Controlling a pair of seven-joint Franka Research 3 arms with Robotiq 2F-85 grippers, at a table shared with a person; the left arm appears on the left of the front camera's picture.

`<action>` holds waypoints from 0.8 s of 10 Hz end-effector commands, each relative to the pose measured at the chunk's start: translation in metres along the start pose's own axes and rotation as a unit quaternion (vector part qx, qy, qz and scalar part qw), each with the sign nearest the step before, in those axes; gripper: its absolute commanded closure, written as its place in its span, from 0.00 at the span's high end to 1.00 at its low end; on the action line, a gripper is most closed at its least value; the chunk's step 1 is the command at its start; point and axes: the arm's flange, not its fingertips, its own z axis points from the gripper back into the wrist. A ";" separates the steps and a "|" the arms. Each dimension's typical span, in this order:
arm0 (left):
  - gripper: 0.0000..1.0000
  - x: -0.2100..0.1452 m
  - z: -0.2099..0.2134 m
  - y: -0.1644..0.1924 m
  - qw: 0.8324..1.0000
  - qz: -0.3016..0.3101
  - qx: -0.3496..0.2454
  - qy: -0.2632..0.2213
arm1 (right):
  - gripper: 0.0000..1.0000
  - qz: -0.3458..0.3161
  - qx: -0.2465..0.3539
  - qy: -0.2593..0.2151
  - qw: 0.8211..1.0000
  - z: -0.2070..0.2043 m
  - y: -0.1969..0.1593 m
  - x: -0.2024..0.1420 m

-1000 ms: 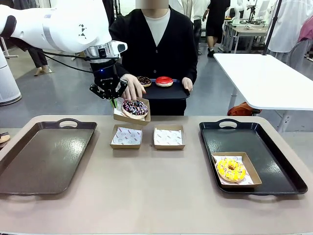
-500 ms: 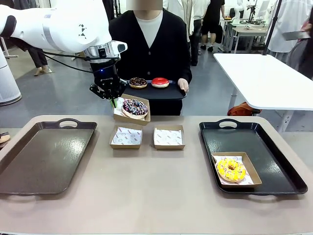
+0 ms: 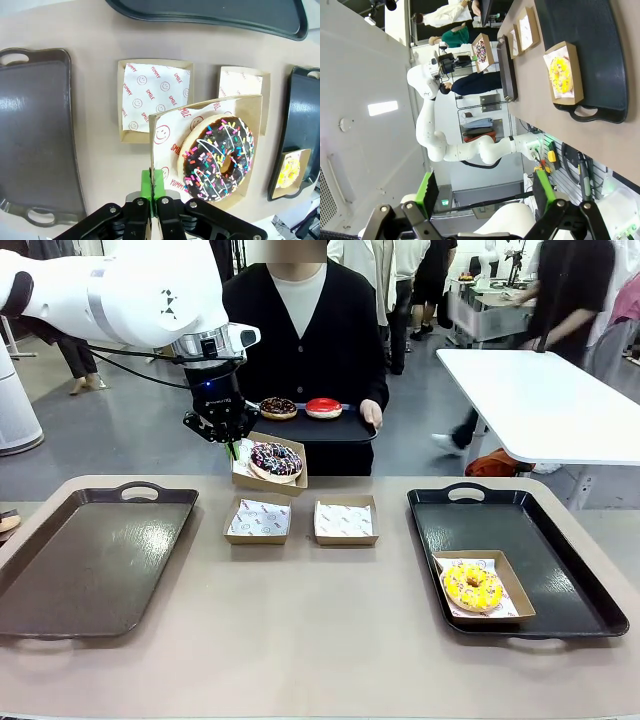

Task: Individually package the donuts and arrange them on the tray.
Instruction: Place the picked Paper togo box on the Handle tray while simultaneously picking up another Paper togo box from the table with the other hand.

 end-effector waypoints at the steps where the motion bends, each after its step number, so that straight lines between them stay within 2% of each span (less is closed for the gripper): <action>1: 0.01 -0.003 0.007 0.012 1.000 -0.008 -0.010 0.007 | 1.00 0.011 -0.042 0.017 0.999 -0.014 0.014 0.016; 3: 0.01 -0.022 0.032 0.046 0.997 -0.056 -0.051 0.019 | 1.00 0.015 -0.104 0.039 0.994 -0.058 0.059 0.032; 5: 0.01 -0.055 0.048 0.089 0.994 -0.077 -0.076 0.021 | 1.00 0.029 -0.173 0.058 0.983 -0.132 0.116 0.057; 8: 0.01 -0.106 0.051 0.145 0.991 -0.087 -0.098 0.025 | 1.00 0.060 -0.255 0.056 0.963 -0.265 0.168 0.080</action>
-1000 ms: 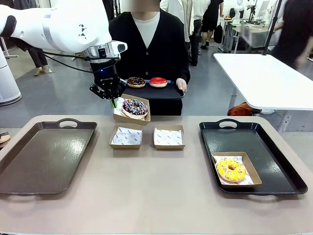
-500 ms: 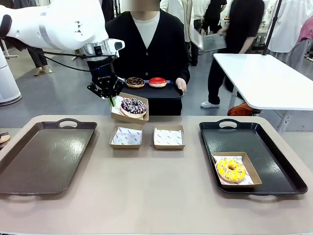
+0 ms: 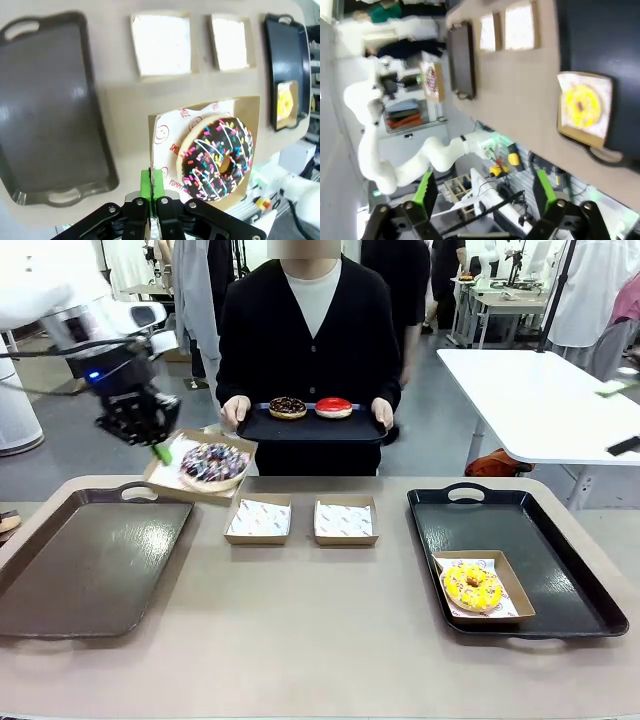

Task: Individually package the donuts and arrange them on the tray.
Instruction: Place the picked Paper togo box on the Handle tray while simultaneously picking up another Paper togo box from the table with the other hand.

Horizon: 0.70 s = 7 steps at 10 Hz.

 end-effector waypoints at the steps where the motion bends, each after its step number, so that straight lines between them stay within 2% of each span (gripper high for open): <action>1: 0.01 -0.040 -0.001 0.025 1.000 -0.004 -0.009 -0.002 | 1.00 0.004 -0.055 -0.013 0.998 -0.060 0.026 0.019; 4: 0.01 -0.072 -0.001 0.070 0.999 0.031 0.015 -0.001 | 1.00 0.026 -0.133 -0.029 0.990 -0.149 0.063 0.041; 7: 0.01 -0.082 -0.007 0.103 0.997 0.064 0.039 0.003 | 1.00 0.045 -0.188 -0.043 0.980 -0.212 0.067 0.052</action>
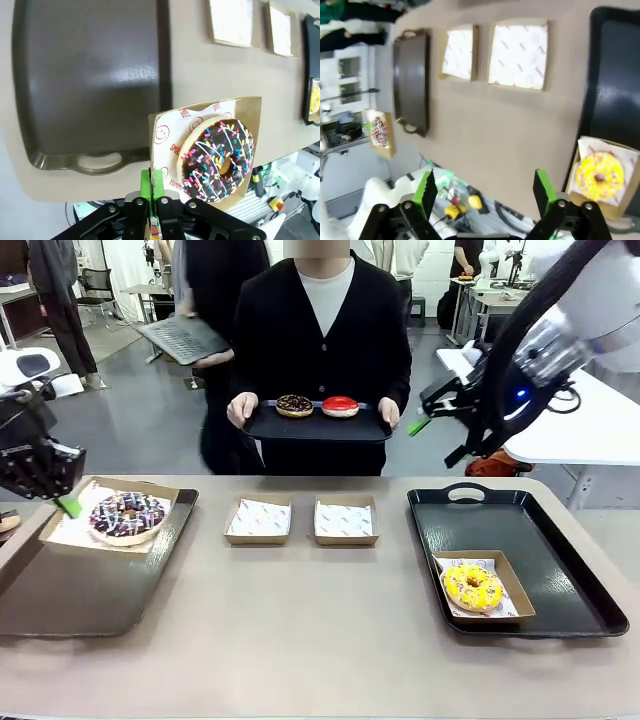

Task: Individually package the donuts and arrange them on the tray.
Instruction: Place the picked Paper togo box on the Handle tray while simultaneously picking up another Paper togo box from the table with the other hand.

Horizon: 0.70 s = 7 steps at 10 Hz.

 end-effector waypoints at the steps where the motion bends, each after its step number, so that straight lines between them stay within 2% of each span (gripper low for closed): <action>1: 0.01 -0.004 -0.004 0.018 1.000 0.006 0.014 0.010 | 1.00 -0.005 -0.043 -0.010 0.999 -0.031 0.004 0.002; 5: 0.01 0.002 -0.024 0.040 0.998 0.022 0.033 0.042 | 1.00 0.010 -0.062 -0.004 0.998 -0.085 0.015 -0.003; 6: 0.01 0.002 -0.024 0.042 0.998 0.031 0.033 0.042 | 1.00 0.009 -0.062 0.005 0.998 -0.089 0.015 -0.003; 7: 0.01 0.003 -0.026 0.041 0.998 0.033 0.037 0.042 | 1.00 0.022 -0.053 0.003 0.998 -0.077 0.014 -0.002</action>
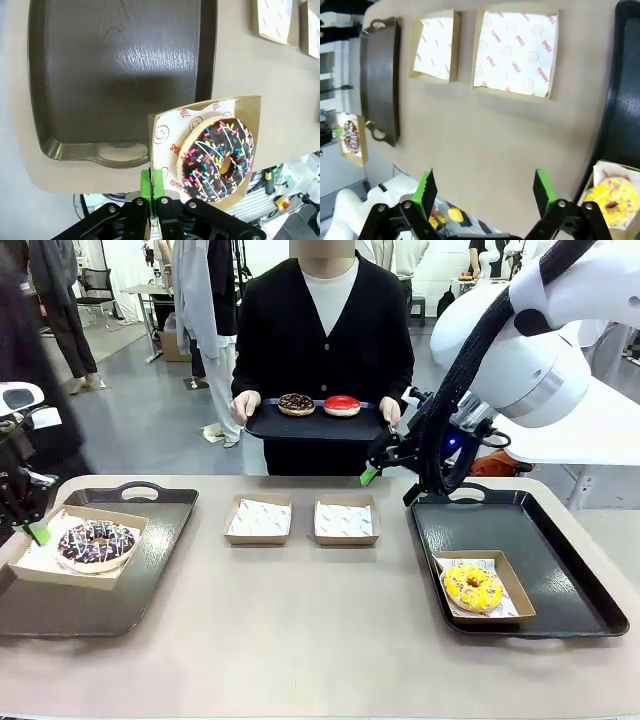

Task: Individually package the donuts and arrange them on the tray.
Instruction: Place the picked Paper togo box on the Handle tray while simultaneously picking up another Paper togo box from the table with the other hand.

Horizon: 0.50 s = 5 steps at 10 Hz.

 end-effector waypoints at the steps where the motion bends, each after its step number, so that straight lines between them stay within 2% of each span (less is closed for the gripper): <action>1: 0.01 -0.002 0.003 -0.002 1.000 -0.003 0.000 -0.004 | 1.00 -0.001 0.001 -0.006 1.000 0.009 -0.002 0.001; 5: 0.01 -0.002 0.003 -0.002 1.000 -0.003 0.000 -0.004 | 1.00 -0.001 0.001 -0.006 1.000 0.009 -0.002 0.001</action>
